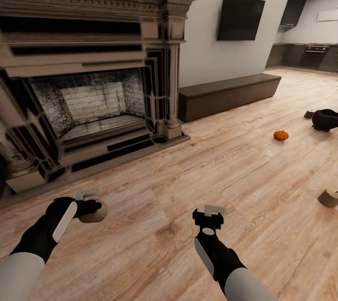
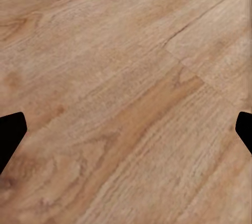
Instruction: Place each of the two pumpkins and all three candles from the living room inside a cabinet in the living room (use any cabinet), then make sure every cabinet is closed, and position the cauldron so it is next to a table in the living room.
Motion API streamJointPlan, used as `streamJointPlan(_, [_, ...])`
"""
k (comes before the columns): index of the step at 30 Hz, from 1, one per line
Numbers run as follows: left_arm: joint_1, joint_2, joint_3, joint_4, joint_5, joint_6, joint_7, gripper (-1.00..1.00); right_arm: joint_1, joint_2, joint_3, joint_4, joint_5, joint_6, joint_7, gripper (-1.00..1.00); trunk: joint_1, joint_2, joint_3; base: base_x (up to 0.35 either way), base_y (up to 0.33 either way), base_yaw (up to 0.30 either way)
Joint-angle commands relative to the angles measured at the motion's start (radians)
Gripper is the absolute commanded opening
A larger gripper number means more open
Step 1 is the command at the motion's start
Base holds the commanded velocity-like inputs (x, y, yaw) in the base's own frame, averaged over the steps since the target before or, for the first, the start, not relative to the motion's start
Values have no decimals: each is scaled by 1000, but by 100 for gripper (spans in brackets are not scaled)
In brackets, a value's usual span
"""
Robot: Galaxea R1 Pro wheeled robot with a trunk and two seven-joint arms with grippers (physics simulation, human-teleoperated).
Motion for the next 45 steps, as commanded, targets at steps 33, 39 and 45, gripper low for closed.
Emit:
streamJointPlan(33, [-1,-1,-12,256,24,-310,-80,-100,-1,0,0,27,-21,-56,-15,100,-15,7,127,0,0,0])
streamJointPlan(39, [-1,-15,-12,262,21,-314,-79,-100,-1,0,0,37,-24,-67,-15,100,-18,9,150,0,0,0])
streamJointPlan(45, [-1,-26,-12,271,21,-316,-78,-100,-1,0,1,50,-24,-92,-4,100,-18,9,150,0,0,0])
